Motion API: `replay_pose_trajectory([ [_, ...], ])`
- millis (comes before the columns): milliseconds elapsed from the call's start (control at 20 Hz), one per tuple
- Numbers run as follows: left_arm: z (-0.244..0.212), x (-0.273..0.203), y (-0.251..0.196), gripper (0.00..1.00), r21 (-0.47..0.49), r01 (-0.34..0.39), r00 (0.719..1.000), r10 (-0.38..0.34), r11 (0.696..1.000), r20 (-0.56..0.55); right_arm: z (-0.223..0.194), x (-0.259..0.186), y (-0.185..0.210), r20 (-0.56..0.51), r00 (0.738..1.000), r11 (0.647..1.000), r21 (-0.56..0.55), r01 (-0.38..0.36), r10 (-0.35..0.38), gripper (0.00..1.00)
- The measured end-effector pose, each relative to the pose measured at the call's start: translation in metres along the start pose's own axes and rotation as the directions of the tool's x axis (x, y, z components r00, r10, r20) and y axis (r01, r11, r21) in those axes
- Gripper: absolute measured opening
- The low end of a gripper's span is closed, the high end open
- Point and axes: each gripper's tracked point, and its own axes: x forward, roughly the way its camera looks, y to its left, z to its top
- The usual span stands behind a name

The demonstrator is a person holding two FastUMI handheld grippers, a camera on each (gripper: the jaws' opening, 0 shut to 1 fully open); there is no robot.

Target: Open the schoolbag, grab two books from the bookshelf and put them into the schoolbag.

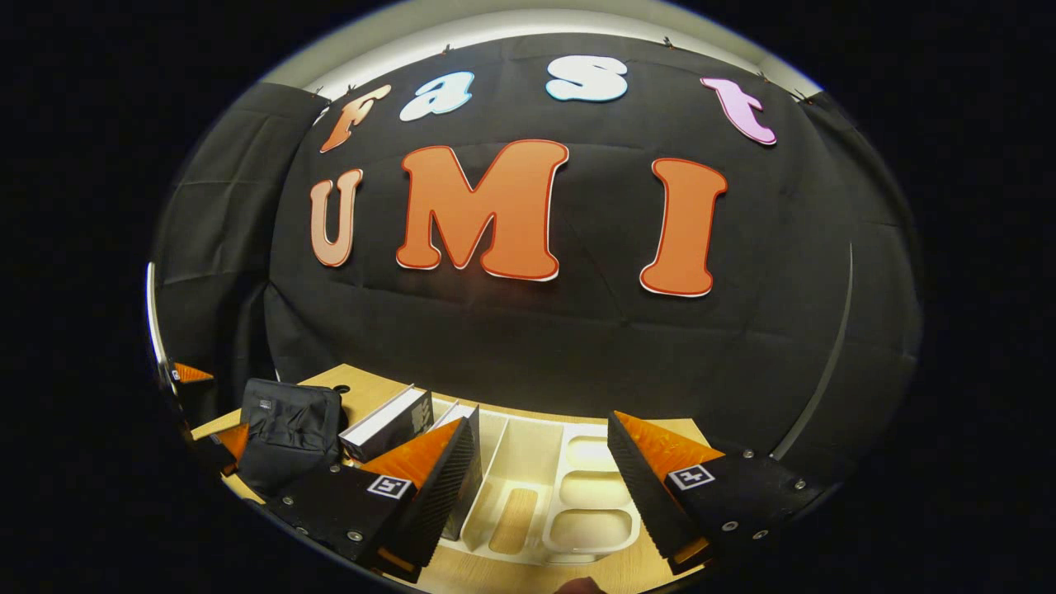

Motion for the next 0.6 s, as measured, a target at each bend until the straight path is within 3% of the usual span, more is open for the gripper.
replay_pose_trajectory([
  [250, -0.042, 0.000, -0.040, 0.97, 0.202, 0.048, 0.997, -0.034, 0.978, -0.073, -0.013, 0.005, -0.018, -0.017, 0.999, 1.000, 0.003, 0.029, -0.029, 0.97],
  [600, -0.082, 0.012, -0.057, 0.97, 0.332, 0.116, 0.983, -0.061, 0.936, -0.170, -0.029, 0.005, -0.039, -0.044, 0.995, 0.996, 0.007, 0.086, -0.086, 0.97],
])
